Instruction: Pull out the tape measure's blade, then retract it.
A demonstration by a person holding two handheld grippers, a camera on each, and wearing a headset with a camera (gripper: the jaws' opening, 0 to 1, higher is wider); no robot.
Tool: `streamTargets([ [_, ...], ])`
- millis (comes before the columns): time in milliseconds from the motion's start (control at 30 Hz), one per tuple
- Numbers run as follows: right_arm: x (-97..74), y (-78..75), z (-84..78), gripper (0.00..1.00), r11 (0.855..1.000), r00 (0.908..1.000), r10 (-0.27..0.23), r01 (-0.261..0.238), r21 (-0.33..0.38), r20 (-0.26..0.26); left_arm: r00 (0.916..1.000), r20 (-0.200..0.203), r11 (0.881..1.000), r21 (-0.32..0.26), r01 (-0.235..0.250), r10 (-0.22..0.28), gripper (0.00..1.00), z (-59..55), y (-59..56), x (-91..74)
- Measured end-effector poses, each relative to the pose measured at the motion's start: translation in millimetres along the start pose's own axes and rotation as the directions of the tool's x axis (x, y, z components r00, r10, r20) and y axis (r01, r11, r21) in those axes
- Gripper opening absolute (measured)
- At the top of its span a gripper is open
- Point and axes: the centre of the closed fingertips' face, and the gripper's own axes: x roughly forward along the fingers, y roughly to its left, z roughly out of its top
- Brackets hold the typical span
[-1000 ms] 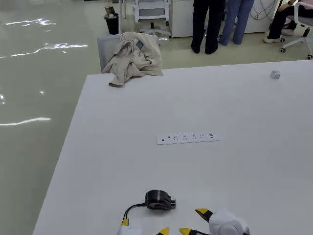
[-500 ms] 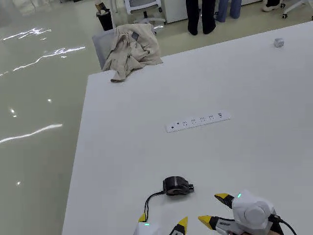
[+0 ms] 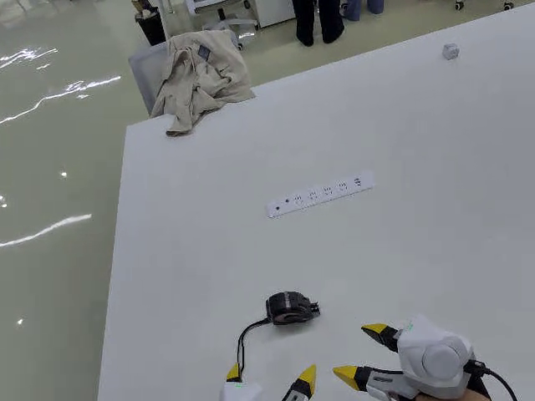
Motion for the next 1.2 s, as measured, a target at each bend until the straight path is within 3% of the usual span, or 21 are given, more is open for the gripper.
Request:
streamTargets([
  [300,-17.3,6.3,2.7,0.59,0.999,0.9998,-0.013,0.012,0.030,0.017,0.9999,-0.002,1.000,0.013,0.016,-0.016,0.83,1.3,-2.5,-13.5],
  [833,-49.1,32.5,2.8,0.68,0.998,0.9998,0.017,-0.017,0.068,0.000,0.9995,0.014,1.000,0.005,0.027,-0.027,0.86,7.0,-6.2,-51.6],
  [1033,-60.1,33.6,-2.2,0.71,0.996,0.9998,0.015,-0.014,0.085,-0.016,0.9993,0.022,1.000,0.007,0.031,-0.031,0.88,13.5,-8.8,-64.5],
  [1200,-69.5,34.1,-5.4,0.75,0.995,0.9995,-0.003,0.006,0.100,-0.031,0.9996,0.012,1.000,-0.014,0.027,-0.027,0.90,11.7,-6.6,-76.1],
])
